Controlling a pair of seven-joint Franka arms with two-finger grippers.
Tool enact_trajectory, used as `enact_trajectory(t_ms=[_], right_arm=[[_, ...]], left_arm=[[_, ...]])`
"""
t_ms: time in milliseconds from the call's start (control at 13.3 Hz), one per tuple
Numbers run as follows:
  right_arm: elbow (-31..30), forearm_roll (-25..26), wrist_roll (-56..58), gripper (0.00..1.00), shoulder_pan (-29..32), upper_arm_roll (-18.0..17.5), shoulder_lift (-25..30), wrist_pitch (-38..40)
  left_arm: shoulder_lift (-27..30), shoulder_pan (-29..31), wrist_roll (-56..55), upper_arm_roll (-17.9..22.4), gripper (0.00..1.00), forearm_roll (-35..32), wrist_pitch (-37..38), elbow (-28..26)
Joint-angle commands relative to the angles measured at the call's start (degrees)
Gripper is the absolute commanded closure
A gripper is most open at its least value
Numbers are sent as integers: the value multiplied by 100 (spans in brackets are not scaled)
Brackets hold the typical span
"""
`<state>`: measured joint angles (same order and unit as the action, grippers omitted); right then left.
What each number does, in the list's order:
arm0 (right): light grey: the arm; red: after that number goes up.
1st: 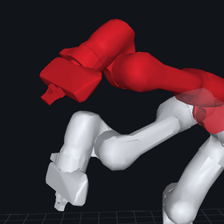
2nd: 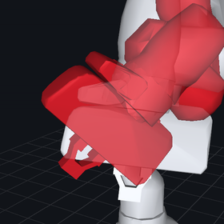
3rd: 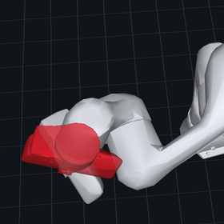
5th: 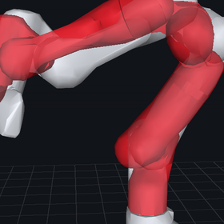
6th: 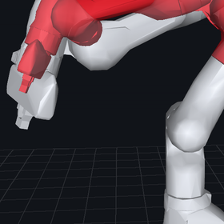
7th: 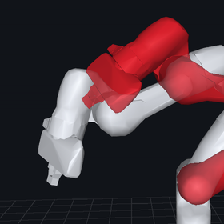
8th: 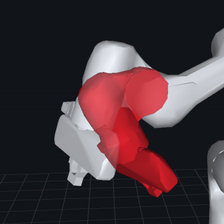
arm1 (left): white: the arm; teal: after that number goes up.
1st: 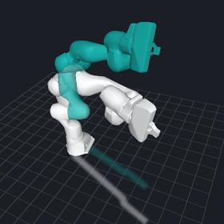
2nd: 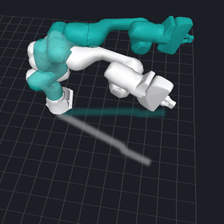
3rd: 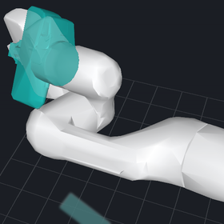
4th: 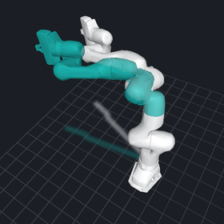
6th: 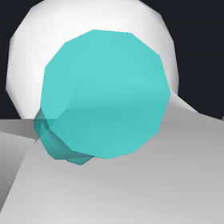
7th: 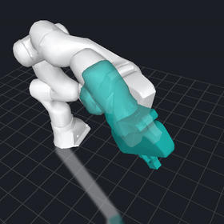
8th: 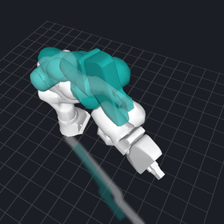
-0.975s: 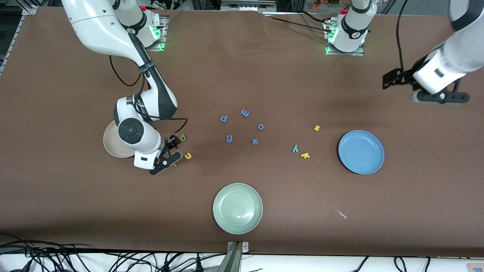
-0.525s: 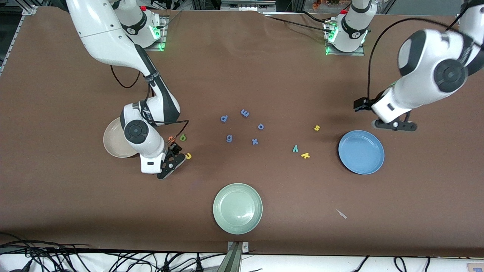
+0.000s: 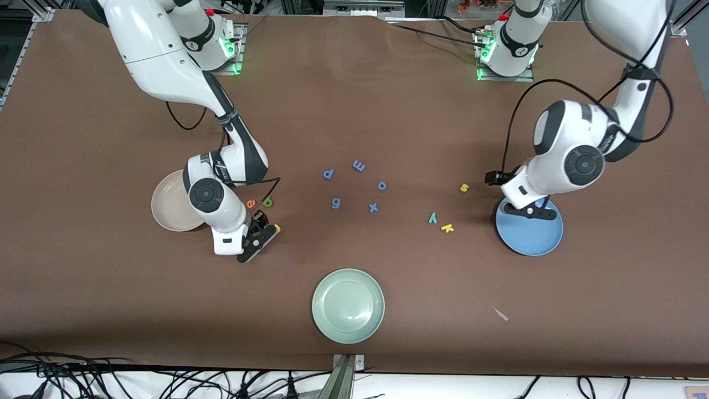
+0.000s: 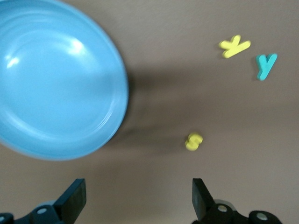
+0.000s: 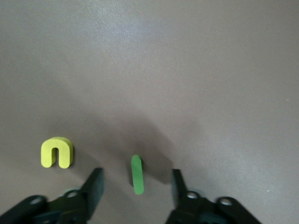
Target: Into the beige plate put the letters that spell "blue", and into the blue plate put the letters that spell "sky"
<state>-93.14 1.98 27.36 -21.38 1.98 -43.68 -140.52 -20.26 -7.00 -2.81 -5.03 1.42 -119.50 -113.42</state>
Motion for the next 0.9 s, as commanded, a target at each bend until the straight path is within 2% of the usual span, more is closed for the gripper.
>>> enact_trajectory(t_ms=[0, 150, 375, 600, 825], right_arm=[[225, 31, 277, 70, 29, -22, -193, -28], [234, 30, 340, 99, 29, -22, -193, -28], [374, -5, 340, 100, 46, -84, -159, 85], [840, -145, 366, 100, 335, -75, 87, 1531], [518, -207, 525, 100, 503, 39, 561, 2063]], left_arm=[[-433, -126, -71, 3, 0, 157, -458, 101], [-557, -231, -71, 2, 0, 148, -732, 14], [-558, -302, -114, -6, 0, 157, -1310, -372], [-654, -372, -123, -77, 0, 157, -1839, -672], [-620, -451, -123, -85, 0, 157, -1884, -883]])
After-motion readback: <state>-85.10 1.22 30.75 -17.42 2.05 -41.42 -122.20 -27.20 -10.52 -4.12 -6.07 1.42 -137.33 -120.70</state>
